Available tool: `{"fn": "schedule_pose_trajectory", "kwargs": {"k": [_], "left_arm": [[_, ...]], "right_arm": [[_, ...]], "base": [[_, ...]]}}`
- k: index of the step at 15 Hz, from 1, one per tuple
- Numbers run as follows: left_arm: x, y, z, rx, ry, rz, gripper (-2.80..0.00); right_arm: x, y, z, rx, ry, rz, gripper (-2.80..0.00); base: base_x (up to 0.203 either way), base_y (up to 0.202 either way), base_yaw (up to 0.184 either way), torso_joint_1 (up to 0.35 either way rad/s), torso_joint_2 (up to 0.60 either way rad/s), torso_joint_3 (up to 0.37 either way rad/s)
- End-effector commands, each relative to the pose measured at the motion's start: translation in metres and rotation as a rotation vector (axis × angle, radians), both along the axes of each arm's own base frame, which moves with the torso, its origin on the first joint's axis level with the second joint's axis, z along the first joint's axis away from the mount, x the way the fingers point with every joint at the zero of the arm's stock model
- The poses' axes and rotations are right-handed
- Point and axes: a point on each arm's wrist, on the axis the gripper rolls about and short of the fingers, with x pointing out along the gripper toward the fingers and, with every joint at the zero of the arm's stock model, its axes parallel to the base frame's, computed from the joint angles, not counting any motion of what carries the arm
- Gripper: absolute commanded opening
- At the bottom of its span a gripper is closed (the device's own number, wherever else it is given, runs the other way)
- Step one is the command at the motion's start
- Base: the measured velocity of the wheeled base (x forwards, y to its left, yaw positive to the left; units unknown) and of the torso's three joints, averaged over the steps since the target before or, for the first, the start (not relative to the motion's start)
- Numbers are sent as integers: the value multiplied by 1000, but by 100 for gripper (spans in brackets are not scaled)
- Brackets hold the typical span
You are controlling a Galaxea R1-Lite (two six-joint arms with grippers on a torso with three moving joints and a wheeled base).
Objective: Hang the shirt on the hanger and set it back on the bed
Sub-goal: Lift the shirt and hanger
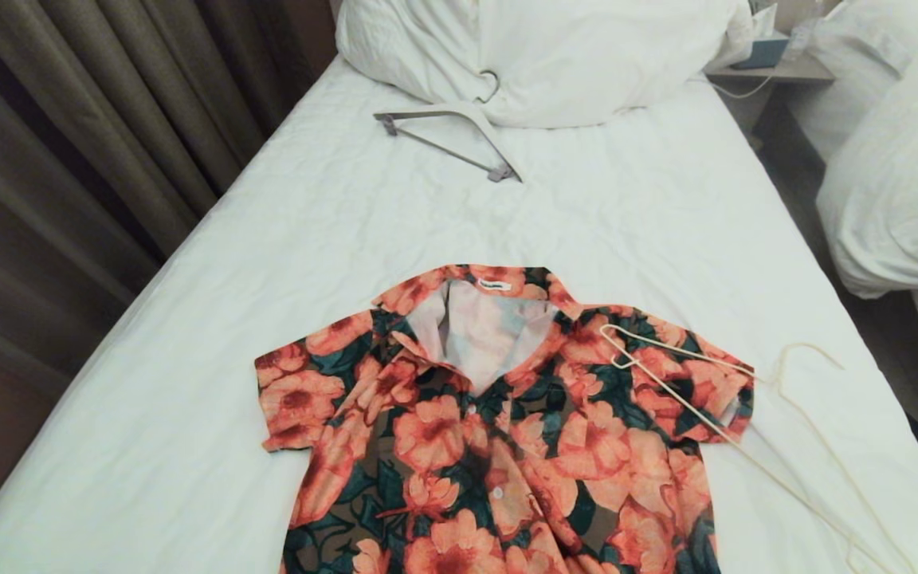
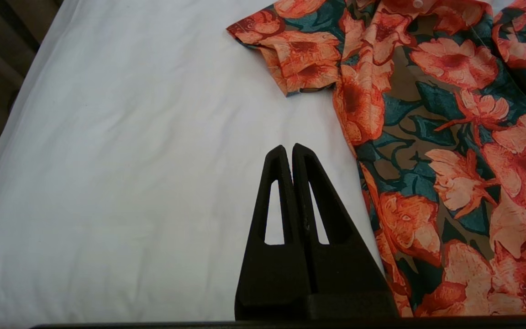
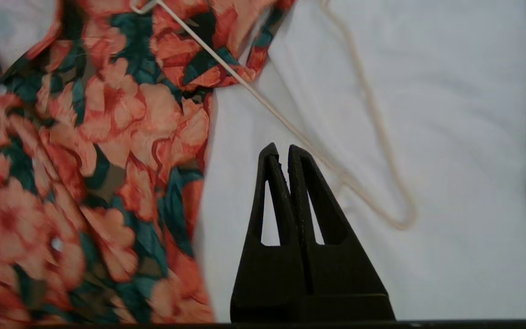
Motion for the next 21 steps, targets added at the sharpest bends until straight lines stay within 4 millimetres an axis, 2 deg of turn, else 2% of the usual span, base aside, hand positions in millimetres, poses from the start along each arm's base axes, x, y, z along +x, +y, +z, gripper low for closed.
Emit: {"fn": "schedule_pose_trajectory", "kwargs": {"k": [1,3,6,7,11,16,21], "left_arm": [[0,0,0,1,1,0,-280],[0,0,0,1,1,0,-280],[0,0,0,1,1,0,-280],[0,0,0,1,1,0,-280],[0,0,0,1,1,0,-280],[0,0,0,1,1,0,-280],[0,0,0,1,1,0,-280]], "right_arm": [[61,-4,-14,65,256,-24,-280],[102,-17,-26,166,376,-31,-280],[143,-58,-44,276,477,-19,-280],[150,-72,-44,297,492,-2,0],[165,-102,-45,351,543,85,0],[182,-130,-85,428,490,326,0],[199,-136,-120,529,318,575,0]], "base": [[0,0,0,0,0,0],[0,0,0,0,0,0],[0,0,0,0,0,0],[0,0,0,0,0,0],[0,0,0,0,0,0],[0,0,0,0,0,0],[0,0,0,0,0,0]]}}
